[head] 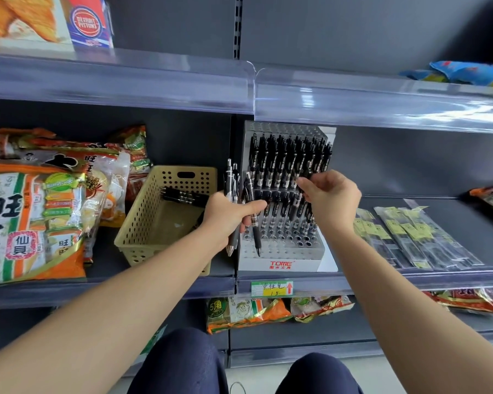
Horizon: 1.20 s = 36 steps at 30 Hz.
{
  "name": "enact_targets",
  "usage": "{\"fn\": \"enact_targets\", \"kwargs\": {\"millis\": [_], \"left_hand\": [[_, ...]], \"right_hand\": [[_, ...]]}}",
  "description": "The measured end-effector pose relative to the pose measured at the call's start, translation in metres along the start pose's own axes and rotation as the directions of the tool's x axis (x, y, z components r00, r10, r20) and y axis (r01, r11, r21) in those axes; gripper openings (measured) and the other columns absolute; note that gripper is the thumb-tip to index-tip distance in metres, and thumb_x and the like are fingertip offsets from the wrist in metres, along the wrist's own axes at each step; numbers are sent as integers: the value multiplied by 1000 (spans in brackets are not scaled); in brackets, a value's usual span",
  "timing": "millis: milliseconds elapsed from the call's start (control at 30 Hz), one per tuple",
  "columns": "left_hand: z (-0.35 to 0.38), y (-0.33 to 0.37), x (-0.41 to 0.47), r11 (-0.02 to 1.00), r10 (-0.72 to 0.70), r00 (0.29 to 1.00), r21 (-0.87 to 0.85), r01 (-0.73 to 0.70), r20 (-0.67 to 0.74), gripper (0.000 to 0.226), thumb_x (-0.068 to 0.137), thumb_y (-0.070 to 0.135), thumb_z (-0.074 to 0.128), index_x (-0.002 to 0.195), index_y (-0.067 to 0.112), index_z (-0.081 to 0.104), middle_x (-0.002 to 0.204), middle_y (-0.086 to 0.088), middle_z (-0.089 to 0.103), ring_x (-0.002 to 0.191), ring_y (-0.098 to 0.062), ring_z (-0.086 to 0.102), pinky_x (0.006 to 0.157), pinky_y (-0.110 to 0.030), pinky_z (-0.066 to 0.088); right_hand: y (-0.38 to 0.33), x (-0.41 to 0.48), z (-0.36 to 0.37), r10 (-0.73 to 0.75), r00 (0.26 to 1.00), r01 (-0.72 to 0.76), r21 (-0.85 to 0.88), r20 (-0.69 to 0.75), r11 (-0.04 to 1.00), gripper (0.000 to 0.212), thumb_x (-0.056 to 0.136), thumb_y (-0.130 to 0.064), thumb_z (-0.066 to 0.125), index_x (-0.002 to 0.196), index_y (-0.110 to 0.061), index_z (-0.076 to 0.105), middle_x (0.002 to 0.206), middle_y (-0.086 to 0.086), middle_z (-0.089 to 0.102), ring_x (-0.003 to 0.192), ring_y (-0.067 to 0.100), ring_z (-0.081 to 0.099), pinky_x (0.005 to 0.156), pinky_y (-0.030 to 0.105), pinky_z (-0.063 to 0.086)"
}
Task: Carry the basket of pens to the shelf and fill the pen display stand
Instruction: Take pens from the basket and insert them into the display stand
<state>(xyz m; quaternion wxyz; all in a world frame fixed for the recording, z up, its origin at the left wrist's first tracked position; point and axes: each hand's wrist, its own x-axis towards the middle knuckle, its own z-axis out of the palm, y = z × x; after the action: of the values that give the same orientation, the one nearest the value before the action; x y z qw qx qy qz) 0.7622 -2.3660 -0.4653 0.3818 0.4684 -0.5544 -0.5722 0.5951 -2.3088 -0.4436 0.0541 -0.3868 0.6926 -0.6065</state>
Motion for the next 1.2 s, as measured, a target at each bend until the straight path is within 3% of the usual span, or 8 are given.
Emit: {"fn": "enact_targets", "kwargs": {"millis": [133, 333, 667, 900, 1200], "left_hand": [[2, -4, 2, 1000, 0, 1000, -11, 0, -14, 94, 72, 30, 83, 139, -5, 27, 61, -8, 61, 41, -13, 44, 54, -26, 45], [7, -9, 3, 998, -52, 999, -22, 52, -6, 90, 69, 30, 86, 133, -12, 38, 59, -6, 56, 35, -9, 42, 43, -22, 44], [14, -10, 1, 999, -33, 999, -37, 33, -4, 95, 72, 25, 83, 142, -3, 24, 62, -8, 56, 43, -15, 40, 54, -29, 43], [14, -13, 3, 998, -51, 999, -37, 50, -7, 97, 73, 24, 83, 144, -2, 23, 62, -8, 55, 42, -13, 41, 50, -28, 42], [15, -14, 4, 998, -63, 998, -30, 62, -17, 94, 73, 25, 83, 143, -2, 25, 63, -8, 55, 41, -12, 40, 49, -26, 42]], "right_hand": [[12, -2, -5, -16, 1000, 14, -97, -24, 995, 17, 78, -27, 78, 81, -13, 67, 67, -10, 60, 60, 5, 52, 58, 14, 43], [26, -2, -4, 5, 1000, -9, -164, -21, 986, 20, 79, -28, 77, 83, -11, 67, 71, -2, 63, 64, 12, 54, 63, 21, 42], [32, -3, 2, 2, 1000, 1, -222, 10, 975, 16, 82, -27, 74, 83, -14, 65, 68, -8, 59, 59, -1, 50, 55, 10, 36], [48, -9, 7, 48, 998, -25, -419, 45, 907, 25, 82, -37, 71, 77, -13, 68, 65, 1, 65, 61, 21, 61, 59, 30, 49], [50, -10, 8, 81, 993, -16, -563, 90, 826, 26, 86, -37, 67, 74, -14, 67, 62, 5, 65, 61, 25, 63, 55, 27, 48]]}}
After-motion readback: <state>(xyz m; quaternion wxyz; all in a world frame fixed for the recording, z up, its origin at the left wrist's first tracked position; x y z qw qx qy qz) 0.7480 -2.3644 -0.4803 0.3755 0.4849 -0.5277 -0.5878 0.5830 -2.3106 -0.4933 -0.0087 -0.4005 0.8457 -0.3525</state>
